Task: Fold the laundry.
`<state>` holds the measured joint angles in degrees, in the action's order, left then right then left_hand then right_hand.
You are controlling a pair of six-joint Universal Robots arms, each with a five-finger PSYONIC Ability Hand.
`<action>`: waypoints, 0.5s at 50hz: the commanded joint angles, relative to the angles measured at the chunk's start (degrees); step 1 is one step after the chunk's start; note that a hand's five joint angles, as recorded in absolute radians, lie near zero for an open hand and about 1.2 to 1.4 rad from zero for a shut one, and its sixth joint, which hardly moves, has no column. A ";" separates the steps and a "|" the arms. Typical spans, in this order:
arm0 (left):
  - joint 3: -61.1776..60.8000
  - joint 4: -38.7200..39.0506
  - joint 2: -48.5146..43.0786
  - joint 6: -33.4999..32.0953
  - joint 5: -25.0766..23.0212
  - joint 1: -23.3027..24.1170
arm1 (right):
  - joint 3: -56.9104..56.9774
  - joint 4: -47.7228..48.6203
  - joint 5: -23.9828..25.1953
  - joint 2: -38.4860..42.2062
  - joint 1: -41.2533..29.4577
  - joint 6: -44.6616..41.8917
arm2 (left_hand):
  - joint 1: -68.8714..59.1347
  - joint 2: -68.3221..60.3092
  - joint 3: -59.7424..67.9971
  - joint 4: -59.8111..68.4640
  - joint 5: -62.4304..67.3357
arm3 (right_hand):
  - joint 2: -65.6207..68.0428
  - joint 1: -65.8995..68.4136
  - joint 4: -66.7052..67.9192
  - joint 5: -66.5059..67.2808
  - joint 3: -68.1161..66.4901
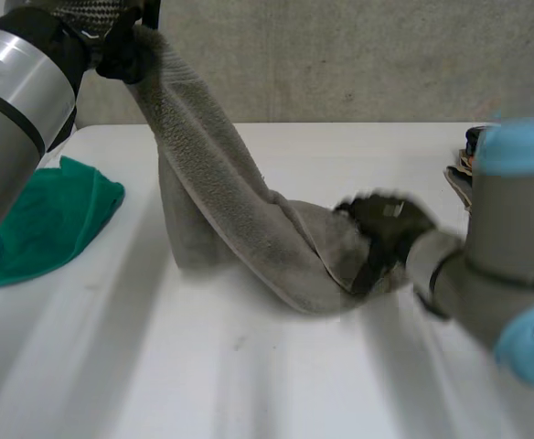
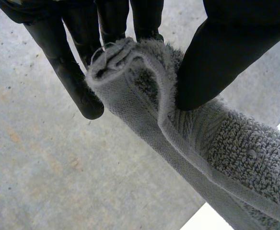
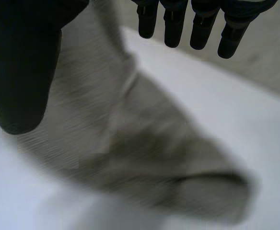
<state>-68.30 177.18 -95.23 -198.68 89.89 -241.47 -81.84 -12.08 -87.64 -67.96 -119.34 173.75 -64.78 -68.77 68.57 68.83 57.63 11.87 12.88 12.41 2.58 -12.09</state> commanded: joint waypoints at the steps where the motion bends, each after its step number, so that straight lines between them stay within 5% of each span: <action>1: 1.68 -0.95 0.04 0.04 0.63 1.52 | -11.15 18.02 -1.11 4.48 -4.92 12.21 | -15.22 -11.23 11.43 11.17 12.37 | -1.87 -2.88 -2.41 -2.58 2.09; 7: 1.60 -1.04 -0.04 0.05 0.99 2.58 | -7.82 25.52 -7.45 11.52 -7.92 16.18 | -15.22 -11.23 11.43 11.17 12.37 | 1.14 0.12 0.59 0.42 -0.92; 9: 1.51 -1.04 0.04 0.04 1.34 2.76 | -5.36 25.44 -10.09 13.90 -8.71 17.23 | -15.22 -11.23 11.43 11.17 12.37 | 21.41 20.40 20.86 20.70 -21.19; 11: 1.42 -1.04 -0.04 -0.04 1.77 2.67 | -3.61 25.00 -13.85 15.30 -8.71 17.93 | -15.22 -11.23 11.43 11.17 12.37 | 67.84 66.83 67.30 67.13 -67.62; 15: 0.37 -1.22 0.22 -0.22 2.83 2.06 | -4.21 24.12 -18.45 11.55 -7.31 16.28 | -15.22 -11.23 11.43 11.17 12.37 | 68.13 67.12 67.59 67.42 -67.91; 20: -3.49 -1.92 -0.04 -1.18 2.83 -1.28 | -7.28 21.49 -9.95 -1.98 1.82 -0.40 | -15.22 -11.23 11.43 11.17 12.37 | 68.13 67.12 67.59 67.42 -67.91; 25: -9.47 -3.06 -3.72 -6.01 -0.24 -6.81 | -5.80 13.68 8.25 -10.35 13.07 -26.68 | -15.22 -11.23 11.43 11.17 12.37 | 68.13 67.12 67.59 67.42 -67.91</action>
<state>-71.28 175.36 -95.33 -200.00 92.55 -242.25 -87.79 9.54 -98.15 -67.12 -118.64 174.68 -64.78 -68.77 68.57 68.84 57.63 67.55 63.68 68.41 57.56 -67.96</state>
